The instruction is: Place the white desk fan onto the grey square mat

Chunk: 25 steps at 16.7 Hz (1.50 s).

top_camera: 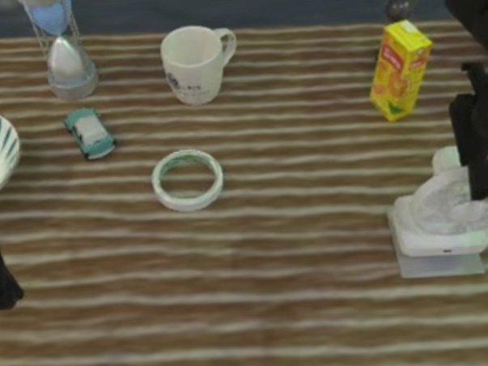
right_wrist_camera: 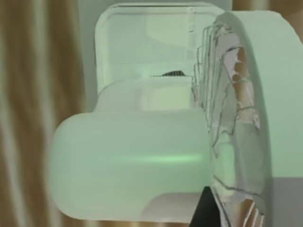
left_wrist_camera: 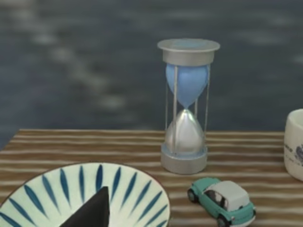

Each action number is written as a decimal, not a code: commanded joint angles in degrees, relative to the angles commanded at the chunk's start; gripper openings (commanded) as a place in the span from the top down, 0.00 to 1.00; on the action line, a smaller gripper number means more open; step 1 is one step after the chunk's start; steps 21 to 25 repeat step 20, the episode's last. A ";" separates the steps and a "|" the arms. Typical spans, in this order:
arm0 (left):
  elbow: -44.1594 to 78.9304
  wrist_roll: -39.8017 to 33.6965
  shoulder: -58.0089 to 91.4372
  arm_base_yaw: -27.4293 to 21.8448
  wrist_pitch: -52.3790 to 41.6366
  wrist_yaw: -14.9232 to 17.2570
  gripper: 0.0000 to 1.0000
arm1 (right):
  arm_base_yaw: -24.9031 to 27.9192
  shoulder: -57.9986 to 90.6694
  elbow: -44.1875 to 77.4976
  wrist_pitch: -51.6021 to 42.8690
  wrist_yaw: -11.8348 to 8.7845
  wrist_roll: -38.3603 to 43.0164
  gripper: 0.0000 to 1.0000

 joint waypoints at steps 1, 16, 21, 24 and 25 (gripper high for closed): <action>0.00 0.00 0.00 0.00 0.00 0.00 0.00 | 0.00 0.00 0.00 0.00 0.00 0.00 1.00; 0.00 0.00 0.00 0.00 0.00 0.00 0.00 | 0.00 0.00 0.00 0.00 0.00 0.00 0.00; 0.00 0.00 0.00 0.00 0.00 0.00 0.00 | 0.00 0.00 0.00 0.00 0.00 0.00 0.00; 0.00 0.00 0.00 0.00 0.00 0.00 0.00 | 0.00 0.00 0.00 0.00 0.00 0.00 0.00; 0.00 0.00 0.00 0.00 0.00 0.00 0.00 | 0.00 0.00 0.00 0.00 0.00 0.00 0.00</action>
